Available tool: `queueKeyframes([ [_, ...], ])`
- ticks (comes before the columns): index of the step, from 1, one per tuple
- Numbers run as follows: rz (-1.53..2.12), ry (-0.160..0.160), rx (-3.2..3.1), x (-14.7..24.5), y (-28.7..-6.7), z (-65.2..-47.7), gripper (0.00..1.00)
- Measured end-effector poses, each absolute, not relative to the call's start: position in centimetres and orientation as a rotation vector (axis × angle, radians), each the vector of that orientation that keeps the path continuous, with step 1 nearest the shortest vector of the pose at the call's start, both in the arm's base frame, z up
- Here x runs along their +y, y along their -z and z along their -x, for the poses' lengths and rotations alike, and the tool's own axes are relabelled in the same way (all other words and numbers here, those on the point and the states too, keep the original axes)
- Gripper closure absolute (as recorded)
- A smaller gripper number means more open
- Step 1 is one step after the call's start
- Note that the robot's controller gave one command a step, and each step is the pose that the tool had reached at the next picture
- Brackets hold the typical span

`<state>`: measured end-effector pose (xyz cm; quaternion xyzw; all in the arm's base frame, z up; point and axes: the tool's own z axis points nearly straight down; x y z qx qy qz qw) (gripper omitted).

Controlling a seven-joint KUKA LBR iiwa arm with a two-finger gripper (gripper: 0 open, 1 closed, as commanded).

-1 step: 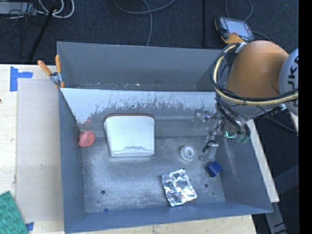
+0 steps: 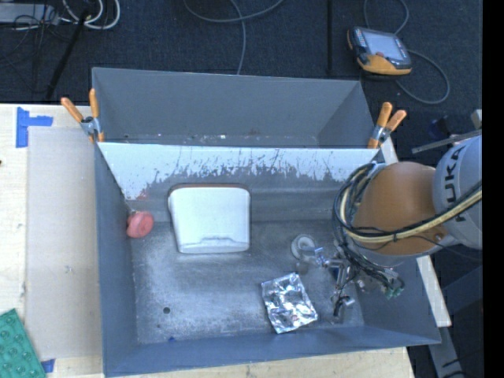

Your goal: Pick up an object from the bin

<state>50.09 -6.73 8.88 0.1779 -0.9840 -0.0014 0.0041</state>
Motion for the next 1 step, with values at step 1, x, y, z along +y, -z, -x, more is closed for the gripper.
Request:
queueKeyframes([
  [1,-1.212,0.005,-2.898,1.04,-6.92,-51.9,0.0],
])
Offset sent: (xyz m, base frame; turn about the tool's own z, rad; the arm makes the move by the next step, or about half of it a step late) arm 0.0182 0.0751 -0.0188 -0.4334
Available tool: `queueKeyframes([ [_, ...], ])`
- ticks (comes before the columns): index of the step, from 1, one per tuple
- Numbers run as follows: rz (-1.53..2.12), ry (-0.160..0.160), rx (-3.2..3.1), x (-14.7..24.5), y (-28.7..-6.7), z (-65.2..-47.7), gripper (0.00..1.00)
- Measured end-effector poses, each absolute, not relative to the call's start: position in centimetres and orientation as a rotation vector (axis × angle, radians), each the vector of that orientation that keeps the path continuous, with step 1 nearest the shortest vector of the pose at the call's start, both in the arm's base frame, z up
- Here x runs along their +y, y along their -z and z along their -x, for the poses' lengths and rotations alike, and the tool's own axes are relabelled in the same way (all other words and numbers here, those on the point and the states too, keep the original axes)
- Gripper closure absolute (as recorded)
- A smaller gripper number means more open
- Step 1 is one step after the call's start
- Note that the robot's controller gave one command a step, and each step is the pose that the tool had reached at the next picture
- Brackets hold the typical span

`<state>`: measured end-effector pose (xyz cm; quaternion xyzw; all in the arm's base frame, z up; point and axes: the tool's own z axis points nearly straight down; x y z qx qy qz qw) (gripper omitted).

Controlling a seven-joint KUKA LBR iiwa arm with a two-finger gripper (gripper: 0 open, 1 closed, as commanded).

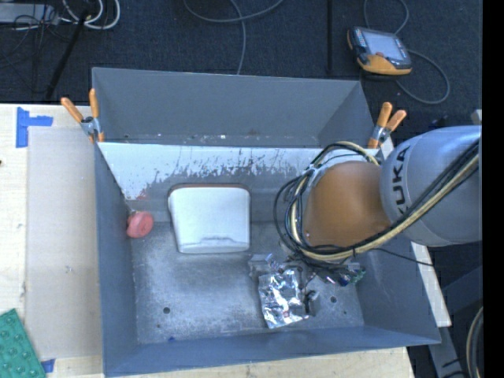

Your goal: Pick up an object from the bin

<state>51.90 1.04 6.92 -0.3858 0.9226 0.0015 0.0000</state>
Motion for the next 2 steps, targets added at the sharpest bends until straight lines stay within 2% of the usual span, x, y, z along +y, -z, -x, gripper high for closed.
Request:
queueKeyframes([
  [1,1.209,-0.002,2.9,0.9,-7.0,-51.9,1.0],
  [2,1.166,0.009,2.909,-5.1,-15.7,-53.6,1.0],
])
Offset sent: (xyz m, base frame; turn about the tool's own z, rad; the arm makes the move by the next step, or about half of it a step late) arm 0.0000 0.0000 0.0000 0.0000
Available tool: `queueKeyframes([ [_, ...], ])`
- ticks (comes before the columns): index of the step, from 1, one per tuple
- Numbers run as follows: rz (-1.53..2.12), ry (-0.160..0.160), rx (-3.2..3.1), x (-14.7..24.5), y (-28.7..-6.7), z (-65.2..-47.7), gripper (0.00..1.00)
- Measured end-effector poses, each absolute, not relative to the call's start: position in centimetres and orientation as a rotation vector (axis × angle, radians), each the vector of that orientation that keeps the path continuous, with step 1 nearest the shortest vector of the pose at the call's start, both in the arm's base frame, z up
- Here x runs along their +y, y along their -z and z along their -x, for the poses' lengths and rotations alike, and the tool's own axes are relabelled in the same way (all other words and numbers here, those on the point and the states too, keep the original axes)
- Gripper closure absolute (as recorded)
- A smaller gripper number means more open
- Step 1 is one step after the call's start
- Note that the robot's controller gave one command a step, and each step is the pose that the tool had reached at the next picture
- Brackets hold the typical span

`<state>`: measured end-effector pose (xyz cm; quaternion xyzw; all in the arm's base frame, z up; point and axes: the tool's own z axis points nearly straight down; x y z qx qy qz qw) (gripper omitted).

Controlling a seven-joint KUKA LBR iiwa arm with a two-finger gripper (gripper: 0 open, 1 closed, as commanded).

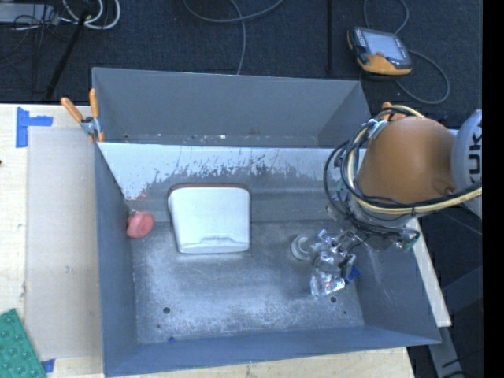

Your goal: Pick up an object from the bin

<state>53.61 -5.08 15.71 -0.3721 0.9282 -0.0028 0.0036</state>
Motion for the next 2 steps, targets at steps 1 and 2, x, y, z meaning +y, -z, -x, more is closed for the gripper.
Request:
queueKeyframes([
  [1,1.167,0.006,2.907,-4.3,-24.5,-55.2,1.0],
  [2,1.767,-0.006,2.601,-2.8,-19.4,-55.5,1.0],
])
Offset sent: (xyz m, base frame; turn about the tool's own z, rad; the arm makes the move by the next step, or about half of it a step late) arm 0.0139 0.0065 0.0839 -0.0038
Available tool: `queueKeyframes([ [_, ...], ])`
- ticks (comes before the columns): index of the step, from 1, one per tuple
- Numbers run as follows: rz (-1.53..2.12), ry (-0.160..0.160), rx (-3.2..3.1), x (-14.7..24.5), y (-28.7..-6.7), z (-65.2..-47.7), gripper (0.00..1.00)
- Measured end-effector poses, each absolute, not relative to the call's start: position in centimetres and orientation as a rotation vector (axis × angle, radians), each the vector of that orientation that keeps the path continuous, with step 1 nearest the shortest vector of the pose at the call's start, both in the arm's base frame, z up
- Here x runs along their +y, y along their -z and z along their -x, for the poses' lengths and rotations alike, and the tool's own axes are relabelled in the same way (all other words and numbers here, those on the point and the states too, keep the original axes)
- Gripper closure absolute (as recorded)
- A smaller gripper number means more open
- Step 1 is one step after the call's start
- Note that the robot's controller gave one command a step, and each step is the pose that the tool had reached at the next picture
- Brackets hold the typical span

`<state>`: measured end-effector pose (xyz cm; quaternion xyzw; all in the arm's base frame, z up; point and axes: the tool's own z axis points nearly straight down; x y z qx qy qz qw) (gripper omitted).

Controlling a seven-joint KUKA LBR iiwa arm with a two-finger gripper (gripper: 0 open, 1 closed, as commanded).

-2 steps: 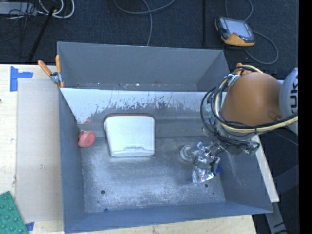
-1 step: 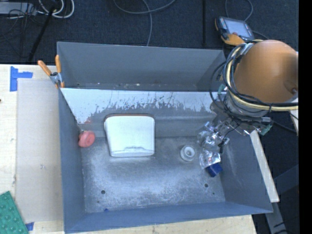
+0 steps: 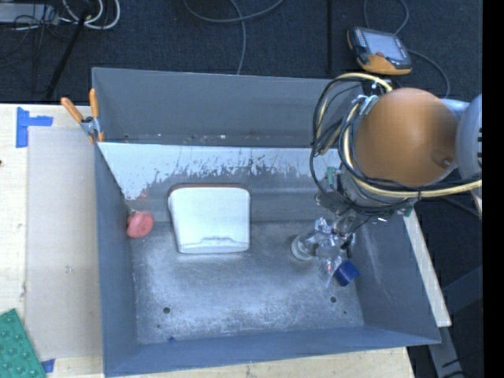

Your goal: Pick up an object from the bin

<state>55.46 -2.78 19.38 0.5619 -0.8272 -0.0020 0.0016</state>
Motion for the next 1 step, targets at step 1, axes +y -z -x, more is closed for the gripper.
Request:
queueKeyframes([
  [1,-1.672,-0.004,-2.666,-3.89,-24.11,-59.64,1.0],
])
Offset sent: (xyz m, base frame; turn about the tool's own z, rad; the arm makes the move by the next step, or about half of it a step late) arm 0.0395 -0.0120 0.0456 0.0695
